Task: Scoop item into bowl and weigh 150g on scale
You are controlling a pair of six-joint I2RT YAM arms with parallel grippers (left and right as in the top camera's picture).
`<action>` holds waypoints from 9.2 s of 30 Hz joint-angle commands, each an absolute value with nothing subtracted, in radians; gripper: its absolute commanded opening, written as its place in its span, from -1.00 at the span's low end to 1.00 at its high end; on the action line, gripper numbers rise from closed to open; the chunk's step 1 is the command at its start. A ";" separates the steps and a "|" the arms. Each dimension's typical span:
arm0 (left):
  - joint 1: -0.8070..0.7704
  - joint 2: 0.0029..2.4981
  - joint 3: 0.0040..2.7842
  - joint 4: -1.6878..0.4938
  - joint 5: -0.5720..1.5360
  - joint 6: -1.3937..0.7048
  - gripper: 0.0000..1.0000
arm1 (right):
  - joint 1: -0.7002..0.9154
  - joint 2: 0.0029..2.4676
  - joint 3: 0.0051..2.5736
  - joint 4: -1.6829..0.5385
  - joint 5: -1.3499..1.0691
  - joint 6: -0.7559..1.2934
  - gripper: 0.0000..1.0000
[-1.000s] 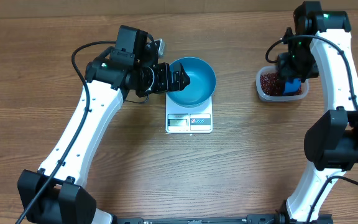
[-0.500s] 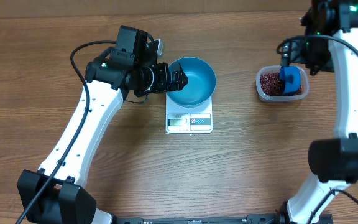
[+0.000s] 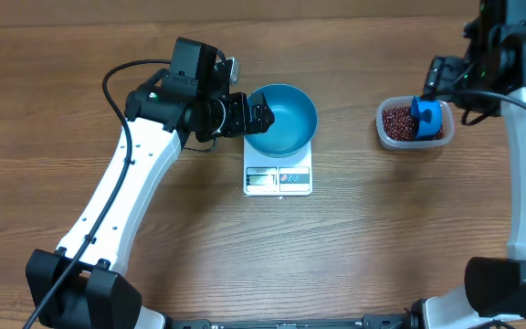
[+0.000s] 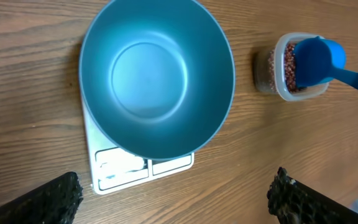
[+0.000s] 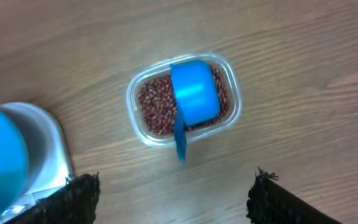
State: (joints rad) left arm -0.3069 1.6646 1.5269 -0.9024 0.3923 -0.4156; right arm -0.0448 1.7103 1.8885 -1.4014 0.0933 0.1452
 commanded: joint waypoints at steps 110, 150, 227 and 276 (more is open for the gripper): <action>-0.308 1.660 1.542 -0.836 0.303 -0.271 0.99 | -0.040 1.790 1.698 -1.110 0.183 -0.417 -0.93; -0.440 1.666 1.542 -0.886 0.103 -0.244 -0.92 | 0.022 1.836 1.721 -1.190 0.205 -0.419 -0.93; -0.764 1.811 1.225 -0.650 -0.217 0.000 -0.92 | 0.011 1.843 1.721 -1.180 0.178 -0.392 -0.93; -0.765 1.812 1.134 -0.430 -0.190 -0.101 -0.92 | 0.010 1.843 1.721 -1.169 0.153 -0.389 -0.93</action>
State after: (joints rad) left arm -0.7597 1.8225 1.1431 -0.4347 -0.1982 -0.0799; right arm 0.0193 1.8393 1.7248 -1.1744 0.1608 -0.3958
